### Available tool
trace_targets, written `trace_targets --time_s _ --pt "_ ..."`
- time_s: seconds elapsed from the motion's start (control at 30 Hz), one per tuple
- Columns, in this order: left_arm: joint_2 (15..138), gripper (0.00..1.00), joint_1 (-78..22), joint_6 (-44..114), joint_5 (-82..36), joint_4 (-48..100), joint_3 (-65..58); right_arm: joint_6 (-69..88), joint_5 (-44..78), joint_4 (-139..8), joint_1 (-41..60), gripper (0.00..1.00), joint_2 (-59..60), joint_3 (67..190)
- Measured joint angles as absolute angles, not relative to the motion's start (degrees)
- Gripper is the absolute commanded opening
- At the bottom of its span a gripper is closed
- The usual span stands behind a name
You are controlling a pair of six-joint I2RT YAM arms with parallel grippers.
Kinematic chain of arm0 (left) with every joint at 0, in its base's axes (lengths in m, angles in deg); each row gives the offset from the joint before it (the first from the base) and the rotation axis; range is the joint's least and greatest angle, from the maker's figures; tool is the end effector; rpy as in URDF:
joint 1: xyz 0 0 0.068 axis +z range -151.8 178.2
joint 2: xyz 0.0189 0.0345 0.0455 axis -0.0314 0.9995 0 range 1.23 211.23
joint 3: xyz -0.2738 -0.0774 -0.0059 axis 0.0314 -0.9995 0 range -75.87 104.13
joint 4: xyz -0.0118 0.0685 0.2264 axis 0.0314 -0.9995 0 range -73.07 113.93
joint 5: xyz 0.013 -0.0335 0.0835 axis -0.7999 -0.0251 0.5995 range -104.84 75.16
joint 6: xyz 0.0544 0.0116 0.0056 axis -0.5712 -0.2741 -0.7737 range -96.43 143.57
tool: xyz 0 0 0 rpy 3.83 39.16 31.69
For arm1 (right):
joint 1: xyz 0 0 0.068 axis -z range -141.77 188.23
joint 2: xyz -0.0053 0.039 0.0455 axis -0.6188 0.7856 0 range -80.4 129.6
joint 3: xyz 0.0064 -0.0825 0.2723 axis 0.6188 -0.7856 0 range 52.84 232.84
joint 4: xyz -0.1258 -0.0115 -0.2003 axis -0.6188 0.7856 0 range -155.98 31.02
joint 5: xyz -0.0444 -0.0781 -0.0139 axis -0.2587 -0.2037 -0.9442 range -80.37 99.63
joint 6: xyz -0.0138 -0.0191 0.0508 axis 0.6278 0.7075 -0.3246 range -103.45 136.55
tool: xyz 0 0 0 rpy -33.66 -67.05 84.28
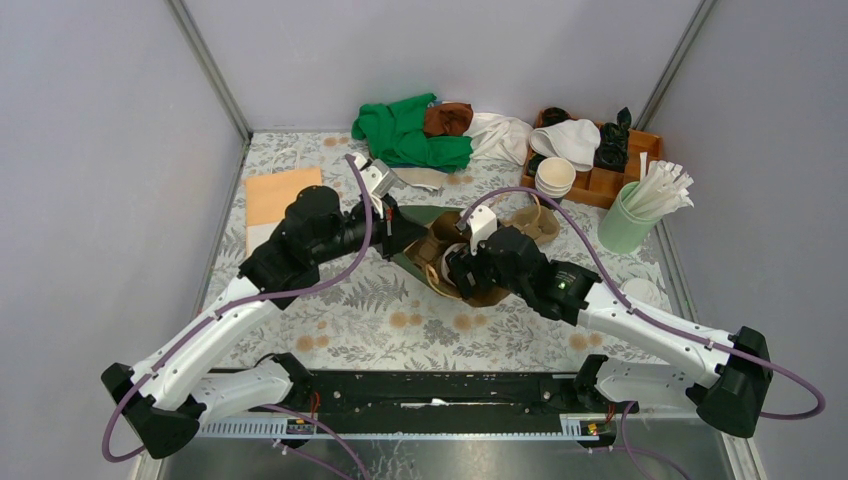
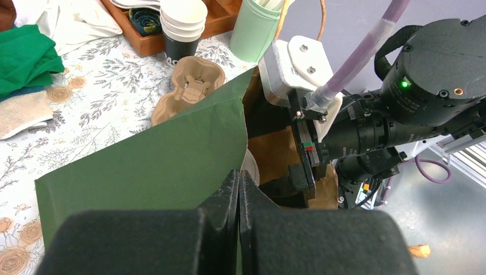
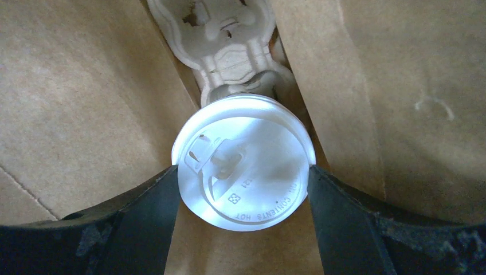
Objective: Pack the takeout coffee
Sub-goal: Place the coffee cup on the cup tray.
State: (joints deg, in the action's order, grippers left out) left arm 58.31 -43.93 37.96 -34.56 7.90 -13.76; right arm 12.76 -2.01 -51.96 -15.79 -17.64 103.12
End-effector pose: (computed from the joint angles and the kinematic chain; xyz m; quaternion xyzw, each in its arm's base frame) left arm 0.1327 -0.1375 0.4032 0.2880 0.7120 -0.4131 0.4893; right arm 0.1355 0.1735 0.3205 -0.3108 0.7886 0.1775 0.5000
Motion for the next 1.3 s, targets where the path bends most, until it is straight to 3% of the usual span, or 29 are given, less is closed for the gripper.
trace_targets --time_s 0.37,0.87,1.3 --pt "61.98 0.0 -43.93 39.03 -32.99 11.2 -11.62 11.9 0.24 -53.08 -15.75 0.48 -17.55 102.69" --pt "63.14 0.0 -43.93 40.62 -30.63 14.21 -11.62 16.97 0.24 -62.52 -15.75 0.52 -23.41 92.92" --pt "64.62 0.0 -43.84 40.78 -33.62 16.25 -11.62 22.09 0.33 -67.52 -15.73 0.53 -20.72 91.08"
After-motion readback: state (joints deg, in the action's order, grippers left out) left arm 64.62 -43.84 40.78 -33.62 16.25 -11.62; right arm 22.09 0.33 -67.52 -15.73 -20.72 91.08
